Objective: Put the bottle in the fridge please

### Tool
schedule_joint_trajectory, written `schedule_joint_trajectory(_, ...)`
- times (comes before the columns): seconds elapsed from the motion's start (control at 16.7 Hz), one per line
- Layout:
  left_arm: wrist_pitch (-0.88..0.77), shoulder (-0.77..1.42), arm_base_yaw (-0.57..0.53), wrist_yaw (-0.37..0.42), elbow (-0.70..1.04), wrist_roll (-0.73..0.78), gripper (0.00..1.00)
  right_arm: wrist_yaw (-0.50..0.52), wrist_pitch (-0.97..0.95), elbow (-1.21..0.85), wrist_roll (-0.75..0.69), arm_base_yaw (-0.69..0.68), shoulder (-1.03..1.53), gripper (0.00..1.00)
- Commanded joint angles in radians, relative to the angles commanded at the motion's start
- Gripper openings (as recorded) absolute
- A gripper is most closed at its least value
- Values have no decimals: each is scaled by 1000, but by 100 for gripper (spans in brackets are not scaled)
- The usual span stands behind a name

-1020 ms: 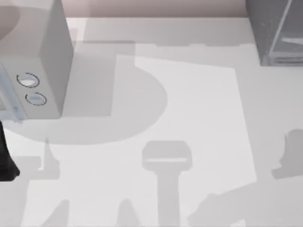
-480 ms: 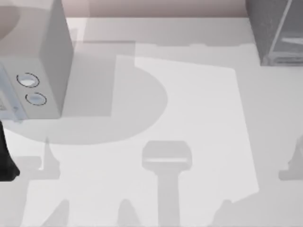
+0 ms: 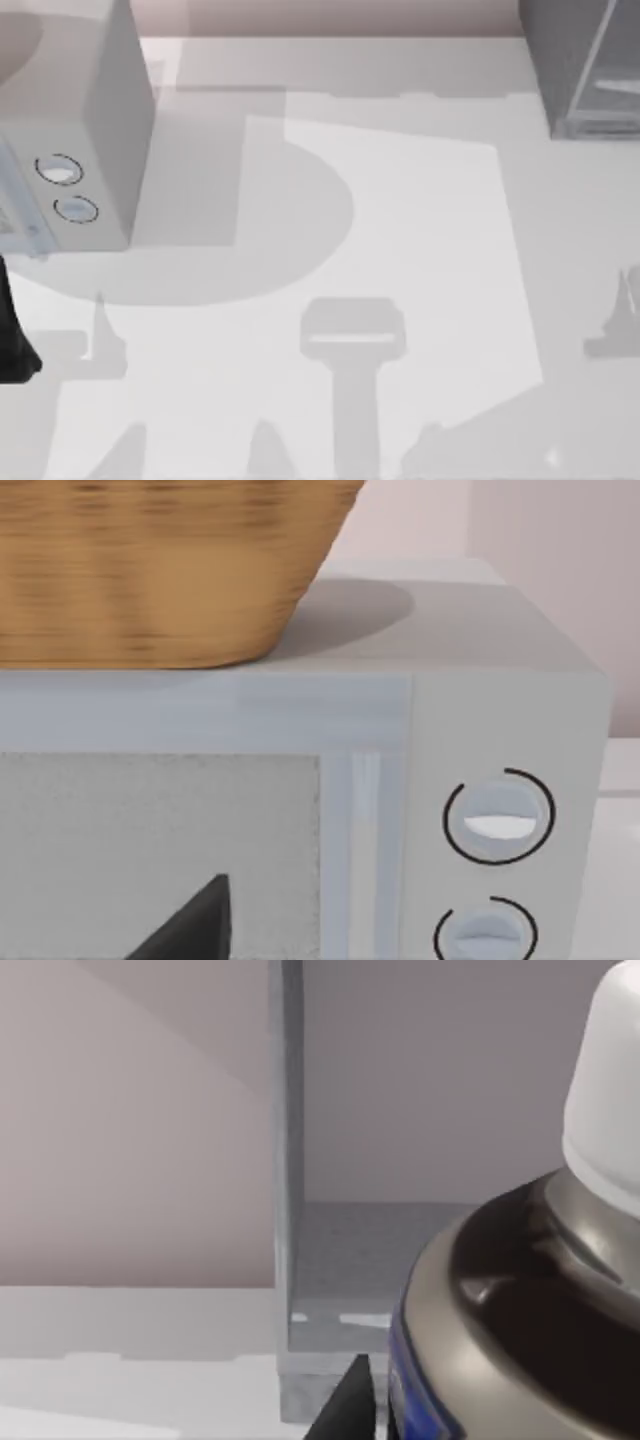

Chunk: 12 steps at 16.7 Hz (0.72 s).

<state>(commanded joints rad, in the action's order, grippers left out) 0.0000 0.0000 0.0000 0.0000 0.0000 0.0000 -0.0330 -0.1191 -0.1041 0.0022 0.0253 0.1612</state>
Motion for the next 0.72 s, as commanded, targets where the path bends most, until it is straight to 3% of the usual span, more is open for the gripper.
schedule_joint_trajectory(0.3, 0, 0, 0, 0, 0, 0, 100, -54, -252, -219, 2, 66, 418, 1)
schedule_joint_trajectory(0.72, 0, 0, 0, 0, 0, 0, 100, -144, -656, -570, 5, 168, 1283, 1)
